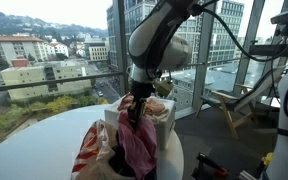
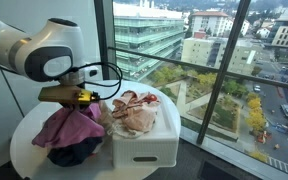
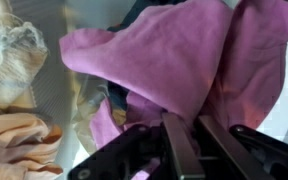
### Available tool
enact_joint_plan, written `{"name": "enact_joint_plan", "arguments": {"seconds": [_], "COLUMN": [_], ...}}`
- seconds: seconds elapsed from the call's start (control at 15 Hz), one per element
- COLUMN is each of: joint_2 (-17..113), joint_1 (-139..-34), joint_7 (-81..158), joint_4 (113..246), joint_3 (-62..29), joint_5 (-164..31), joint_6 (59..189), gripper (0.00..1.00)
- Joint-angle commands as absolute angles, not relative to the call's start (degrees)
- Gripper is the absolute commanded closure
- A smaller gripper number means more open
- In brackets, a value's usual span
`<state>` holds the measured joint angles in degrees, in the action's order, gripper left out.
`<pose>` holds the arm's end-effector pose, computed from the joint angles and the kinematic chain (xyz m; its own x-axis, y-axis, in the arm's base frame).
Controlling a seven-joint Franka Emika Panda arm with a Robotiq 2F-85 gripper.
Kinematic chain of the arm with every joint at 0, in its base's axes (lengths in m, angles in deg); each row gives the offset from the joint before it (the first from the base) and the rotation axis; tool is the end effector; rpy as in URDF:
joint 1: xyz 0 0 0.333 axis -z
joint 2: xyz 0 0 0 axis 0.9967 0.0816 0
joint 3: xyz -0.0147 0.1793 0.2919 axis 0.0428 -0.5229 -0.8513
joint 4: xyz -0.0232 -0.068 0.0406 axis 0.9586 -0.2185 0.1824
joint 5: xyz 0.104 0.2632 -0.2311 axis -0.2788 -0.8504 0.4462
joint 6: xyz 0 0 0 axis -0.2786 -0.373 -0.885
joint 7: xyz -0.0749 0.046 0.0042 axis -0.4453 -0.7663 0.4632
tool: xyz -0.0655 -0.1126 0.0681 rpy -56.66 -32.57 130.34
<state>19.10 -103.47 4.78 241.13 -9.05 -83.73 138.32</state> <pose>0.3950 0.0499 0.3218 0.8963 0.4043 0.1819 0.4279 -0.8963 -0.1164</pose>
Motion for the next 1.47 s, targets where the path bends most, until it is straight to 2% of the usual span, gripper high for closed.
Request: {"name": "enact_joint_plan", "arguments": {"seconds": [0.0, 0.53, 1.13, 1.4], "joint_2": [23.35, 37.67, 57.86, 59.36], "joint_1": [-98.15, -97.69, -88.77, -87.39], "joint_7": [5.72, 0.48, 3.65, -1.18], "joint_4": [238.99, 226.38, 211.37, 208.19], "joint_3": [-12.31, -23.81, -25.85, -33.83], "joint_5": [-83.01, -84.80, -72.91, -75.25], "joint_6": [135.83, 134.39, 128.98, 129.63], "gripper": [0.96, 0.96, 0.95, 0.95]}}
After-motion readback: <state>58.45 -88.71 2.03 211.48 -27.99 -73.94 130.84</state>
